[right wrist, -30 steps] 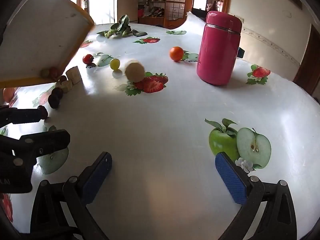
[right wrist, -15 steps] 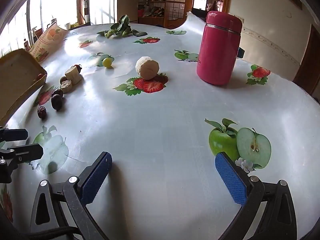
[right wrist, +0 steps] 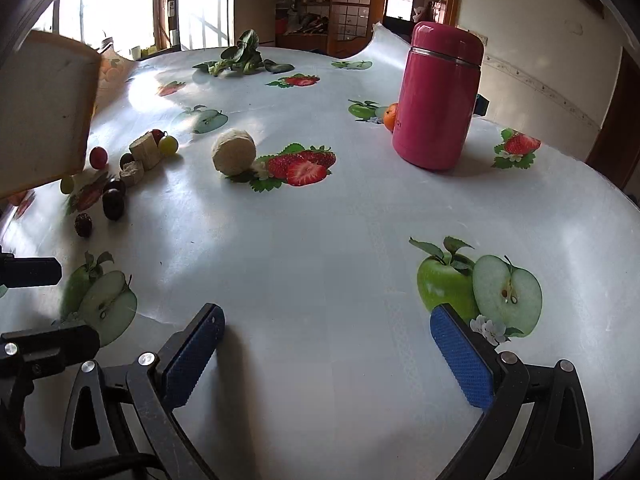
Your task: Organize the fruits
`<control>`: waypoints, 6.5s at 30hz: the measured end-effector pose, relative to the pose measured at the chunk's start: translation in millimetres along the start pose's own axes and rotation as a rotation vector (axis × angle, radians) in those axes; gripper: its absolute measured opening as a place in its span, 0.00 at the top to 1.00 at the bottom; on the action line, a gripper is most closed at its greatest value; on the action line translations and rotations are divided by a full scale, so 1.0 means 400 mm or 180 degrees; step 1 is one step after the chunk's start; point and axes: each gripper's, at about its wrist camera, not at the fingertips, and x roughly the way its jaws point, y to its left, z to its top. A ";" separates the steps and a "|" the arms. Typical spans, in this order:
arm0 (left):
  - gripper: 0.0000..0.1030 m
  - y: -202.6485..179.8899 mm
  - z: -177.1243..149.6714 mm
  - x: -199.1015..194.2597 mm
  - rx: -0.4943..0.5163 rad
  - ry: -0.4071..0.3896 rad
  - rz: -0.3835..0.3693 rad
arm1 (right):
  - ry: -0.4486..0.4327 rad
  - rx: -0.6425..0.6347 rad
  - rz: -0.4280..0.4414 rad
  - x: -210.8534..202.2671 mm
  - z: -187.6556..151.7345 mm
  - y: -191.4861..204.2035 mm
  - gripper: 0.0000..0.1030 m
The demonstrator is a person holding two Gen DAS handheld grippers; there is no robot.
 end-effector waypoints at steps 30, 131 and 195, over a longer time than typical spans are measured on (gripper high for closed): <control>0.19 0.142 -0.091 -0.101 -0.0790 -0.0048 0.0319 | 0.0073 0.0006 -0.0019 0.027 0.022 0.024 0.01; 0.78 0.260 0.073 0.059 -0.0751 -0.0028 0.0203 | 0.1062 -0.0174 0.1811 0.179 0.303 0.272 0.63; 0.81 0.292 -0.021 -0.141 -0.0696 -0.0291 0.0026 | 0.0809 0.0121 0.1825 -0.106 0.186 0.231 0.63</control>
